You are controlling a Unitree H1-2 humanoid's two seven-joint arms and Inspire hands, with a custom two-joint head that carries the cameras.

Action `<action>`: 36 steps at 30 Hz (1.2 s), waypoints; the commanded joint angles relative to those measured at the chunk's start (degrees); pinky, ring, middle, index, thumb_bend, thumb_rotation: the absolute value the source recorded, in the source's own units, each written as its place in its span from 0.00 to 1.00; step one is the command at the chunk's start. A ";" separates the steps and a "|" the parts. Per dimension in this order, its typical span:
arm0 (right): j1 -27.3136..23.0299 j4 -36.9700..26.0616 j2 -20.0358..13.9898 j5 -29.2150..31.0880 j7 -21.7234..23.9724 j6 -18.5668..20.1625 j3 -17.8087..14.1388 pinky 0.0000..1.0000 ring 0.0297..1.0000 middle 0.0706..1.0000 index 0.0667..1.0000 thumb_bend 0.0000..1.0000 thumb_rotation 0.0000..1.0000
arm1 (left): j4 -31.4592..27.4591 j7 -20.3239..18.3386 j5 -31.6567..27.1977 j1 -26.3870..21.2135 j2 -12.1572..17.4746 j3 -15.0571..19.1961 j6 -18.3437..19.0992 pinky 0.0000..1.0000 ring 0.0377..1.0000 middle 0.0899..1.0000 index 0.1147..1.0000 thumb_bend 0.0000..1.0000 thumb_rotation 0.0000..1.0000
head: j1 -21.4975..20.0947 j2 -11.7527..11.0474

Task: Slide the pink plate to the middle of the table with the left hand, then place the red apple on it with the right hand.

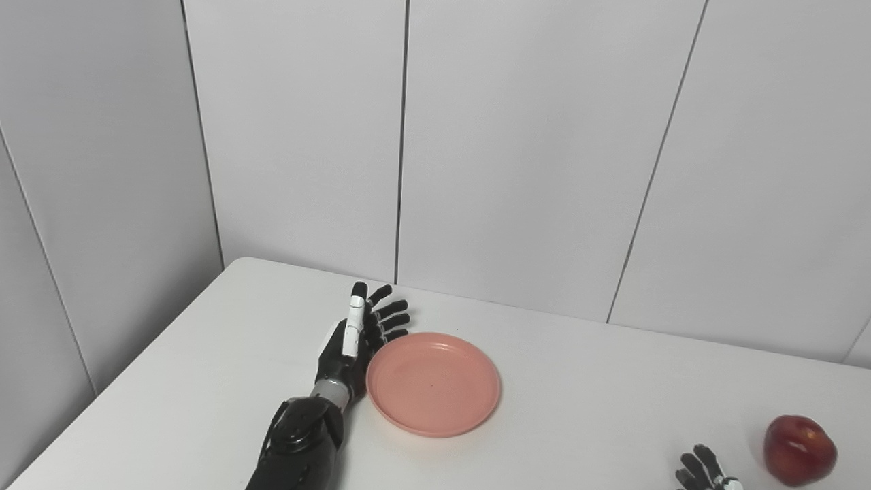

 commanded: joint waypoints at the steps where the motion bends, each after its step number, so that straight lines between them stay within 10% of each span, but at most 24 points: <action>1: 0.40 -0.12 0.71 -0.18 0.86 3.04 1.24 0.95 0.96 0.94 0.94 0.86 1.00 | 0.66 0.31 0.18 -0.24 -0.34 -0.14 0.48 0.70 0.76 0.77 0.84 0.83 0.98 | 0.08 0.01; 36: 0.26 -1.00 1.74 -1.14 -0.22 3.81 2.65 0.95 0.95 0.94 0.94 0.86 1.00 | -5.03 3.38 2.27 1.03 -5.81 -2.63 4.55 0.73 0.76 0.76 0.82 0.79 0.96 | -2.06 0.51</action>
